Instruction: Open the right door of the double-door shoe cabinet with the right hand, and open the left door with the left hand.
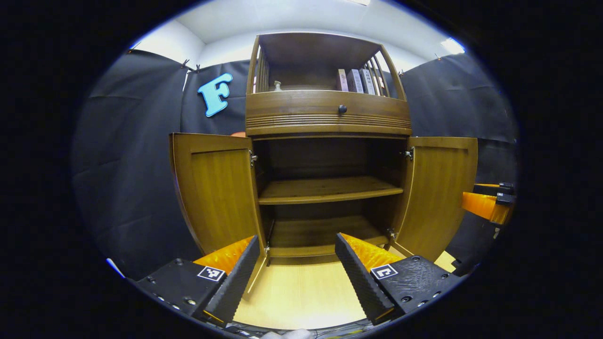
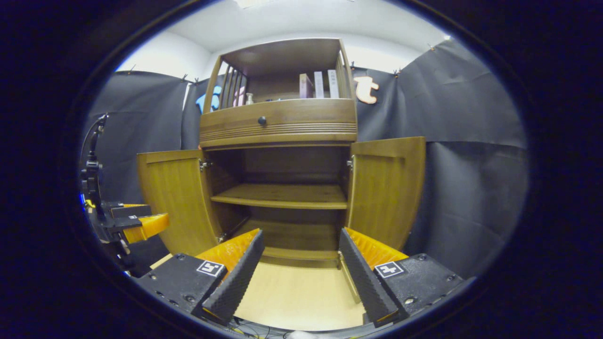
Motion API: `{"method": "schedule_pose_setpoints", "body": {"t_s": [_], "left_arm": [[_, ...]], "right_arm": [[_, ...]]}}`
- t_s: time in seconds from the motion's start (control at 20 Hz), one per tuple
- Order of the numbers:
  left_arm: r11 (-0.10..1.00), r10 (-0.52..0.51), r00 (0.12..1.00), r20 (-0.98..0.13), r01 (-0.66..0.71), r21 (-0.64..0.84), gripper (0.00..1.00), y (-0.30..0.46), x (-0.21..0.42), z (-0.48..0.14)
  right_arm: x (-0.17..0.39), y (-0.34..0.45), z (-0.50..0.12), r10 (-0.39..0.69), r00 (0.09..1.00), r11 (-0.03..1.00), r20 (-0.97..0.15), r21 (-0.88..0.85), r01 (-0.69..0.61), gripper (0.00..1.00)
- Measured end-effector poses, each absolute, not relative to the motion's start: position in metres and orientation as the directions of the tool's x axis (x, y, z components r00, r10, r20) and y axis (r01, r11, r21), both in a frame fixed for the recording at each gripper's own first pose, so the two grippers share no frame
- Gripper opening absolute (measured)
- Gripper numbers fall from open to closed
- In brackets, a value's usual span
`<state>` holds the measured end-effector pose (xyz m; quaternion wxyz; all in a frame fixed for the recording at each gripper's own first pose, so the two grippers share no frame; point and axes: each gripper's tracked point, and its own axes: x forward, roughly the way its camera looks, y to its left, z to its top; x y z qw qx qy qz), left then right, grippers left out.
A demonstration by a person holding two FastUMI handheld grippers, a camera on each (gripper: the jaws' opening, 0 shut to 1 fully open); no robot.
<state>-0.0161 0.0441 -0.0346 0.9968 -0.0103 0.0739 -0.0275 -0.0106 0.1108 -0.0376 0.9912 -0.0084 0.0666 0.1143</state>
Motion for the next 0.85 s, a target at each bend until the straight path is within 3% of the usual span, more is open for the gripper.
{"method": "schedule_pose_setpoints", "body": {"t_s": [0.3,0.85], "left_arm": [[1.000,-0.014,0.993,-0.119,0.015,0.005,0.96,0.046,-0.022,-0.024],[1.000,-0.008,0.993,-0.115,0.011,0.025,0.96,0.054,-0.016,-0.027]], "right_arm": [[-0.009,0.086,-0.034,0.162,0.981,0.987,-0.104,0.017,-0.161,1.00],[-0.004,0.097,-0.035,0.152,0.983,0.988,-0.107,0.003,-0.152,1.00]]}}
